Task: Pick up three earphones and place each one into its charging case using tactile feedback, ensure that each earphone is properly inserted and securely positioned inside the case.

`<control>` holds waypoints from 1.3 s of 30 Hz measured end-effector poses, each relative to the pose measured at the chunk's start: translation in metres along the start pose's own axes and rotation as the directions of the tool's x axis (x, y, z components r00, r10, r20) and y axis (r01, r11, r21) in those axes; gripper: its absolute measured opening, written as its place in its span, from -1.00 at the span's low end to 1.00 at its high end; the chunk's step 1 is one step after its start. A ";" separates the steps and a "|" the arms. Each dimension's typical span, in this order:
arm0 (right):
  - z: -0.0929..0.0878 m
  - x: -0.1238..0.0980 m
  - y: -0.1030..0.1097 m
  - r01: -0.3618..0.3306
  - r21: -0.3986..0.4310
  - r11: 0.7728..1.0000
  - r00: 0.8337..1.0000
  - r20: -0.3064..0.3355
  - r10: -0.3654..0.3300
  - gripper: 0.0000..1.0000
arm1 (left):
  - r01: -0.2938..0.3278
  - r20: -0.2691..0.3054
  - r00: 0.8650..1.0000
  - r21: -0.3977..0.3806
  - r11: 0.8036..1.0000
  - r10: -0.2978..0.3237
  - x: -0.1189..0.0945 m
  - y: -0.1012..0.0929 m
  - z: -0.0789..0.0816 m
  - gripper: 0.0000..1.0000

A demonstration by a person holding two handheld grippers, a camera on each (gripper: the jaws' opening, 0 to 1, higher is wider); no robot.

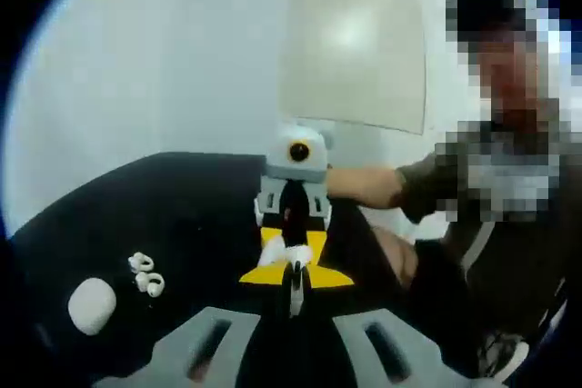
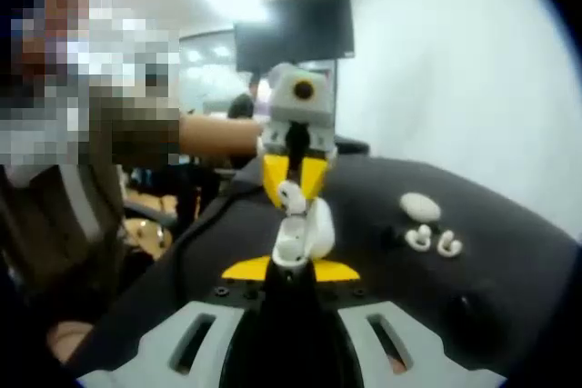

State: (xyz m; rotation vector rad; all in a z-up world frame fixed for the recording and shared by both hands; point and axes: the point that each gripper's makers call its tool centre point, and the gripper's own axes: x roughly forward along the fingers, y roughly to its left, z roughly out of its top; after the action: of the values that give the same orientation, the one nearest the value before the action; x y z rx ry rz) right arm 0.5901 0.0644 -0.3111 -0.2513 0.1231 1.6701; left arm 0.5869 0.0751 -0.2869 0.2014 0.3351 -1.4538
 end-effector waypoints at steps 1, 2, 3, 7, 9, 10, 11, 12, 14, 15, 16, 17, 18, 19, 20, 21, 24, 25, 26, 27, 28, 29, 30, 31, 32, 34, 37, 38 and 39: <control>0.000 0.000 0.000 -0.001 0.000 1.000 1.000 -0.001 0.001 -0.65 | 0.008 -0.021 1.000 0.027 1.000 -0.008 -0.002 0.000 -0.001 -0.93; 0.000 0.000 0.000 -0.002 -0.001 1.000 1.000 0.000 0.002 -0.65 | 0.009 -0.014 1.000 0.029 1.000 -0.009 -0.002 -0.001 0.000 -0.93; 0.000 0.000 0.000 -0.002 -0.001 1.000 1.000 -0.001 0.002 -0.65 | 0.011 -0.018 1.000 0.032 0.999 -0.011 -0.002 -0.001 0.000 -0.93; 0.000 0.000 0.000 -0.003 -0.001 1.000 1.000 -0.001 0.003 -0.65 | 0.034 -0.042 0.999 0.035 0.999 -0.033 0.001 -0.004 -0.003 -0.93; 0.000 0.000 0.001 -0.003 -0.001 1.000 1.000 -0.001 0.003 -0.65 | 0.046 -0.031 0.998 0.024 0.999 -0.045 0.003 -0.007 -0.003 -0.93; 0.000 0.001 0.001 -0.003 -0.002 1.000 1.000 -0.001 0.003 -0.65 | 0.049 -0.031 0.998 0.016 0.999 -0.049 0.004 -0.007 -0.005 -0.93; 0.000 0.001 0.001 -0.002 -0.002 1.000 1.000 -0.002 0.002 -0.65 | 0.050 -0.023 0.999 0.011 0.999 -0.050 0.004 -0.006 -0.005 -0.93; 0.000 0.000 0.001 -0.003 -0.002 1.000 1.000 -0.002 0.003 -0.65 | 0.050 -0.020 0.999 0.010 0.999 -0.050 0.004 -0.005 -0.004 -0.92; 0.000 0.000 0.001 -0.005 0.000 1.000 1.000 -0.002 0.005 -0.65 | 0.052 -0.017 0.999 0.012 0.999 -0.051 0.003 -0.004 -0.004 -0.92; 0.000 0.000 0.002 -0.007 0.001 1.000 1.000 -0.002 0.007 -0.65 | 0.053 -0.023 0.998 0.023 0.998 -0.053 0.002 -0.004 -0.005 -0.92; 0.000 0.000 0.002 -0.008 0.002 1.000 1.000 -0.002 0.008 -0.66 | 0.050 -0.032 0.998 0.032 0.998 -0.049 0.001 -0.003 -0.006 -0.92; 0.000 0.000 0.002 -0.008 0.005 1.000 1.000 -0.003 0.008 -0.66 | 0.046 -0.042 0.998 0.037 0.998 -0.044 -0.001 -0.002 -0.007 -0.92; 0.000 0.000 0.002 -0.009 0.007 1.000 1.000 -0.003 0.009 -0.66 | 0.043 -0.050 0.998 0.041 0.998 -0.041 -0.001 -0.001 -0.008 -0.92; 0.000 0.000 0.001 -0.009 0.011 1.000 1.000 -0.003 0.009 -0.66 | 0.042 -0.061 0.997 0.045 0.998 -0.040 -0.002 -0.002 -0.010 -0.92; 0.000 0.000 0.002 -0.010 0.012 1.000 1.000 -0.003 0.010 -0.66 | 0.044 -0.078 0.996 0.055 0.998 -0.039 -0.002 -0.003 -0.012 -0.92; 0.000 0.000 0.002 -0.010 0.010 1.000 1.000 -0.002 0.010 -0.66 | 0.043 -0.081 0.996 0.059 0.997 -0.039 -0.002 -0.003 -0.012 -0.92; 0.000 0.000 0.002 -0.010 0.009 1.000 1.000 -0.004 0.010 -0.66 | 0.040 -0.089 0.995 0.070 0.997 -0.034 -0.003 -0.002 -0.013 -0.92; -0.001 0.000 0.001 -0.010 0.010 1.000 1.000 -0.004 0.010 -0.66 | 0.035 -0.091 0.995 0.077 0.996 -0.028 -0.003 -0.001 -0.012 -0.92; -0.001 0.000 0.001 -0.010 0.012 1.000 1.000 -0.004 0.010 -0.66 | 0.033 -0.090 0.996 0.084 0.996 -0.025 -0.004 -0.001 -0.012 -0.92; -0.001 0.000 0.002 -0.009 0.011 1.000 1.000 -0.005 0.009 -0.66 | 0.030 -0.086 0.996 0.088 0.996 -0.022 -0.005 0.001 -0.010 -0.92; -0.001 0.000 0.002 -0.009 0.010 1.000 1.000 -0.005 0.009 -0.66 | 0.027 -0.080 0.997 0.092 0.995 -0.020 -0.006 0.001 -0.008 -0.92; -0.001 0.000 0.002 -0.010 0.010 1.000 1.000 -0.005 0.010 -0.66 | 0.021 -0.072 0.997 0.097 0.995 -0.015 -0.009 0.002 -0.006 -0.91; -0.001 0.000 0.002 -0.010 0.011 1.000 1.000 -0.004 0.010 -0.66 | 0.012 -0.061 0.998 0.100 0.995 -0.006 -0.011 0.003 -0.003 -0.91; 0.000 0.001 0.002 -0.010 0.007 1.000 1.000 -0.001 0.010 -0.66 | 0.002 -0.039 0.999 0.103 0.995 0.002 -0.013 0.005 0.001 -0.90; 0.000 0.000 0.002 -0.011 0.007 1.000 1.000 -0.002 0.011 -0.66 | -0.005 -0.026 1.000 0.102 0.995 0.007 -0.014 0.006 0.003 -0.89; -0.001 0.000 0.002 -0.011 0.010 1.000 1.000 -0.002 0.011 -0.66 | -0.019 -0.018 1.000 0.110 0.994 0.021 -0.017 0.006 0.005 -0.88; -0.001 0.000 0.003 -0.011 0.010 1.000 1.000 -0.002 0.011 -0.66 | -0.060 0.001 0.998 0.131 0.990 0.061 -0.019 0.010 0.005 -0.78; -0.001 0.000 0.003 -0.011 0.011 1.000 1.000 -0.002 0.011 -0.66 | -0.070 0.012 0.998 0.123 0.990 0.069 -0.019 0.012 0.005 -0.72; -0.001 0.000 0.003 -0.011 0.010 1.000 1.000 -0.002 0.011 -0.66 | -0.078 0.027 0.997 0.107 0.991 0.075 -0.020 0.013 0.006 -0.66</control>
State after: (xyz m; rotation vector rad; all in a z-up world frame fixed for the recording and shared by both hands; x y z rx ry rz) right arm 0.5872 0.0636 -0.3120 -0.2459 0.1344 1.6794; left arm 0.5989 0.0929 -0.2759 0.2817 0.2273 -1.3988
